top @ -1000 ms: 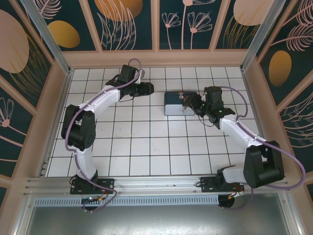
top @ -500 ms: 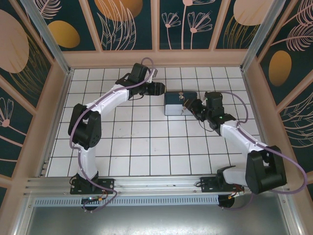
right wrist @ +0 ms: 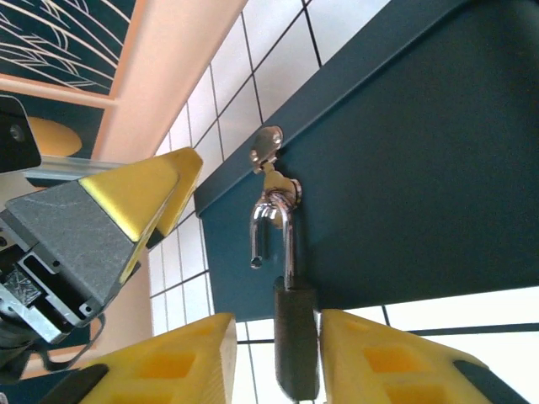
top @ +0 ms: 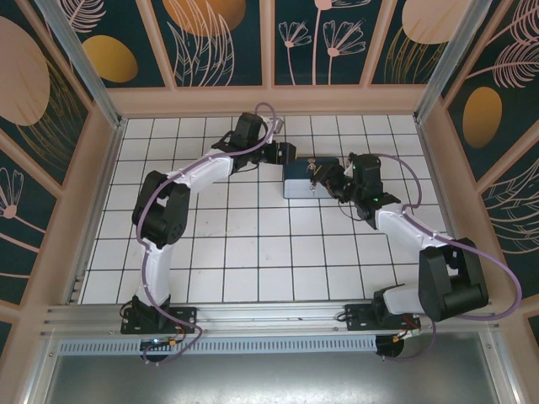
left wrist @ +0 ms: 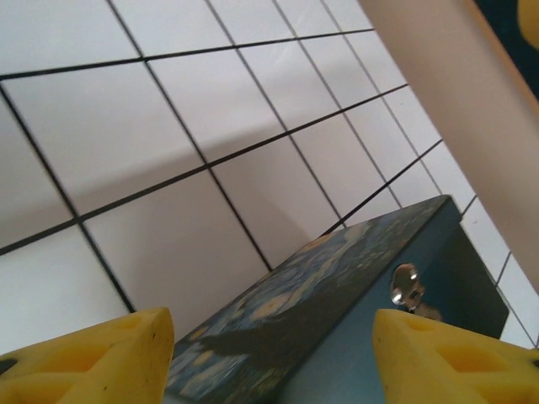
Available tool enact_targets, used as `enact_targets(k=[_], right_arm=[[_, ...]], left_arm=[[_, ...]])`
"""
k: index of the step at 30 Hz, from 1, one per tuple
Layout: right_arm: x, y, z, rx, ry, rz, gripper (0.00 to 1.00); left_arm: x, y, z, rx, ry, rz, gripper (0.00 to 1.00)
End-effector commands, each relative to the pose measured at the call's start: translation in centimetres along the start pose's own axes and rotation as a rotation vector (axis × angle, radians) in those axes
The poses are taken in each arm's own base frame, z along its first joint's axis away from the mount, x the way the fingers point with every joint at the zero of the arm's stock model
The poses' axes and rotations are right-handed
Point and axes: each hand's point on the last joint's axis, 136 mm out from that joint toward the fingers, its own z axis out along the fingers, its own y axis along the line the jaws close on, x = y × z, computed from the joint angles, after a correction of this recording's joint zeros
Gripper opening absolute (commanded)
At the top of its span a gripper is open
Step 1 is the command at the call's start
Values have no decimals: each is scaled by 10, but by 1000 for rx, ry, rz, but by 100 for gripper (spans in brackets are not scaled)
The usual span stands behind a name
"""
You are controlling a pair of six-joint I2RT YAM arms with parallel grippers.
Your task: Unlock the padlock with the key
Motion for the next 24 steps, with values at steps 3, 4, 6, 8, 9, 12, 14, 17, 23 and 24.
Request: enact_targets(k=[3, 4, 6, 8, 9, 12, 14, 17, 23, 24], right_arm=[[3, 7, 3, -44, 20, 5, 29], [3, 4, 4, -27, 25, 3, 30], [4, -1, 5, 1, 32, -1, 33], [4, -5, 5, 30, 30, -10, 34], [3, -6, 5, 47, 29, -19, 35], [0, -5, 6, 81, 33, -56, 33], [-2, -2, 7, 73, 27, -67, 29], [-4, 6, 8, 38, 18, -64, 25], [-1, 11, 14, 20, 28, -68, 25], [1, 10, 15, 25, 33, -66, 26]], left_arm=[[-2, -31, 14, 146, 1, 68, 61], [0, -31, 15, 146, 6, 77, 61], [1, -30, 16, 138, 16, 87, 61], [2, -28, 16, 125, 19, 90, 61], [3, -27, 16, 123, 23, 94, 60], [5, -27, 16, 121, 29, 105, 60], [8, -27, 18, 123, 41, 108, 59], [13, -28, 20, 129, 58, 112, 59], [25, -30, 20, 142, 95, 122, 58], [27, -30, 20, 145, 99, 121, 58]])
